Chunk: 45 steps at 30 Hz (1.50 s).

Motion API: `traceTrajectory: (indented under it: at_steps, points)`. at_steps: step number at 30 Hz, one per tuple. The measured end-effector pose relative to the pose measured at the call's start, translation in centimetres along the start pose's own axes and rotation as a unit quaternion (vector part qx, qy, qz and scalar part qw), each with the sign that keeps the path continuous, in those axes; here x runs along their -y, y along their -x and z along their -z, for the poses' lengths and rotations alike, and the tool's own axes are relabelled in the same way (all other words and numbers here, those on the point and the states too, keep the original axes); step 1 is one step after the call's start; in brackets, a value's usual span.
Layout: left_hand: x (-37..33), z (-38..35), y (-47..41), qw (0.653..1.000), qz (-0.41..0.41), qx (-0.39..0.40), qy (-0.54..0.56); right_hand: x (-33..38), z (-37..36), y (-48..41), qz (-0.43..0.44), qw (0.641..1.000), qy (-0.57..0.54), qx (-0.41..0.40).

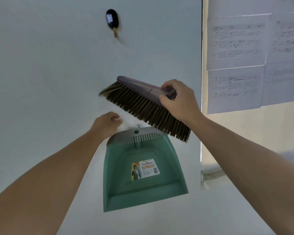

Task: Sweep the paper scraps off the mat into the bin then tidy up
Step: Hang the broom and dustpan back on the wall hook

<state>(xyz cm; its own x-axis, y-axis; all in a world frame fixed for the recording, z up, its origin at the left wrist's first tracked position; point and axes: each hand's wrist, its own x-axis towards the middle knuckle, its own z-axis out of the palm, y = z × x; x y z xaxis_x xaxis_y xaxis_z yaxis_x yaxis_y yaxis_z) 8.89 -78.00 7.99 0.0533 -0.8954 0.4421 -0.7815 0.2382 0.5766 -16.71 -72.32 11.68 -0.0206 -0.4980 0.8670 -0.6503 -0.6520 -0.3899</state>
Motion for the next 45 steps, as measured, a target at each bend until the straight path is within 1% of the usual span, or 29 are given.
traceTrajectory:
  at_steps: [1, 2, 3, 4, 6, 7, 8, 9, 11, 12, 13, 16, 18, 20, 25, 28, 33, 35, 37, 40, 45]
  points:
    - [0.0, 1.1, -0.3, 0.996, 0.028, -0.023, 0.078, 0.1, 0.0, -0.4, -0.001, 1.000, -0.006, 0.009]
    - [0.1, 2.2, -0.6, 0.982, 0.049, -0.046, 0.174, 0.2, -0.2, -0.7, 0.000, 1.000, -0.009, 0.021]
    - [0.1, 3.4, -0.7, 0.960, 0.062, -0.065, 0.264, 0.3, -0.4, -1.0, 0.005, 0.999, -0.007, 0.036]
    - [0.0, 4.6, -0.7, 0.938, 0.066, -0.080, 0.330, 0.5, -0.7, -1.3, 0.014, 0.998, -0.002, 0.053]
    - [-0.2, 6.4, -0.6, 0.912, 0.060, -0.102, 0.393, 0.7, -1.4, -1.8, 0.030, 0.996, 0.007, 0.085]
    - [-0.2, 7.0, -0.6, 0.909, 0.045, -0.109, 0.400, 0.9, -1.7, -2.1, 0.036, 0.995, 0.006, 0.096]
    - [-0.2, 7.5, -0.6, 0.913, 0.017, -0.114, 0.390, 1.0, -2.1, -2.5, 0.039, 0.994, 0.005, 0.105]
    - [-0.2, 7.9, -0.5, 0.928, -0.023, -0.117, 0.353, 1.0, -2.4, -2.9, 0.040, 0.993, 0.003, 0.111]
    - [-0.2, 8.5, -0.4, 0.968, -0.117, -0.101, 0.195, 1.1, -3.1, -3.7, 0.040, 0.991, 0.001, 0.125]
    - [-0.1, 8.7, -0.5, 0.977, -0.157, -0.087, 0.118, 1.2, -3.3, -4.1, 0.042, 0.990, -0.001, 0.132]
    - [-0.1, 8.9, -0.6, 0.979, -0.182, -0.069, 0.064, 1.4, -3.6, -4.6, 0.047, 0.989, -0.004, 0.138]
    - [-0.5, 9.1, -1.5, 0.978, -0.199, -0.018, -0.061, 1.6, -4.4, -5.6, 0.066, 0.986, -0.011, 0.153]
    - [-0.5, 8.8, -2.1, 0.972, -0.199, -0.015, -0.123, 1.3, -4.9, -6.0, 0.077, 0.984, -0.009, 0.161]
    - [-0.4, 8.2, -2.5, 0.972, -0.194, -0.024, -0.128, 0.6, -5.3, -6.2, 0.082, 0.983, 0.001, 0.163]
    - [0.4, 6.0, -3.1, 0.983, -0.161, -0.060, -0.069, -1.0, -5.5, -6.2, 0.066, 0.990, 0.033, 0.123]
    - [0.8, 4.2, -2.7, 0.985, -0.149, -0.065, -0.051, -2.1, -5.6, -5.6, 0.039, 0.988, 0.059, 0.137]
    - [1.9, 2.7, -2.2, 0.987, -0.123, -0.101, -0.032, -3.4, -5.7, -4.1, 0.011, 0.978, 0.146, 0.148]
    - [2.0, 2.5, -2.0, 0.986, -0.120, -0.118, -0.018, -3.8, -5.8, -3.4, 0.010, 0.969, 0.195, 0.154]
    - [1.9, 2.3, -1.8, 0.983, -0.125, -0.133, -0.009, -4.1, -5.9, -2.9, 0.014, 0.964, 0.223, 0.143]
    - [2.0, 1.9, -1.7, 0.978, -0.133, -0.153, -0.041, -4.2, -6.0, -2.3, 0.021, 0.962, 0.243, 0.124]
    - [2.1, 1.3, -1.6, 0.975, -0.101, -0.156, -0.126, -4.4, -6.2, -2.1, 0.021, 0.961, 0.243, 0.129]
